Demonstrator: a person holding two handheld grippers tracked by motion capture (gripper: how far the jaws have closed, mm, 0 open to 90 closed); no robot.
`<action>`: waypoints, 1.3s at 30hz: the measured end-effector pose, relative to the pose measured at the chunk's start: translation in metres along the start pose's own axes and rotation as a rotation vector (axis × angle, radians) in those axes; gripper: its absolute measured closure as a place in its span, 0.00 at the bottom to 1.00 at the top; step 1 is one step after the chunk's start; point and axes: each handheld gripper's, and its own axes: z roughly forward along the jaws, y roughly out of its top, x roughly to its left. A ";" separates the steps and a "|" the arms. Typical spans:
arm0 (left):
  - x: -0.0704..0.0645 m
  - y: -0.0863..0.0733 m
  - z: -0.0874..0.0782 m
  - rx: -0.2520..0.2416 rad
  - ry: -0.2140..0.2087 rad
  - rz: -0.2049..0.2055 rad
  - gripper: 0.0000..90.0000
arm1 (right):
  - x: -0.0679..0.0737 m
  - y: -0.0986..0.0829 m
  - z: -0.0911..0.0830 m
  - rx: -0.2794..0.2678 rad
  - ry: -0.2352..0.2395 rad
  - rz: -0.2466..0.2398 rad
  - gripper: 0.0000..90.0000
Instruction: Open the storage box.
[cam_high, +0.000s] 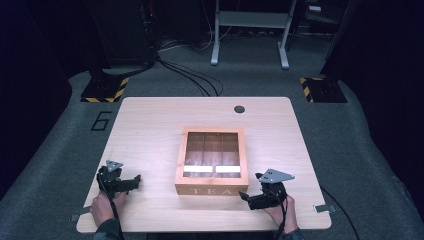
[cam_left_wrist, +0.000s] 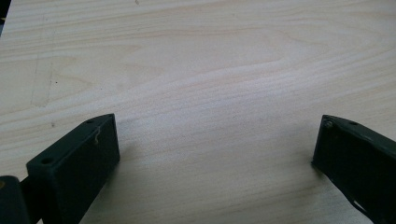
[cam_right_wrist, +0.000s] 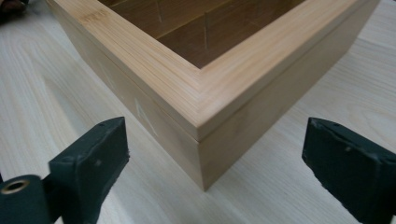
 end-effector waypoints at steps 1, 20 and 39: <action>0.000 0.000 0.000 0.001 0.000 0.000 0.00 | 0.001 0.000 0.001 0.003 0.002 0.000 0.11; 0.000 0.000 0.000 0.001 0.000 0.000 0.00 | 0.006 0.000 0.000 -0.037 -0.018 -0.041 0.49; 0.000 0.000 0.000 0.000 -0.001 0.000 0.00 | 0.007 -0.006 -0.005 -0.072 -0.019 -0.046 0.58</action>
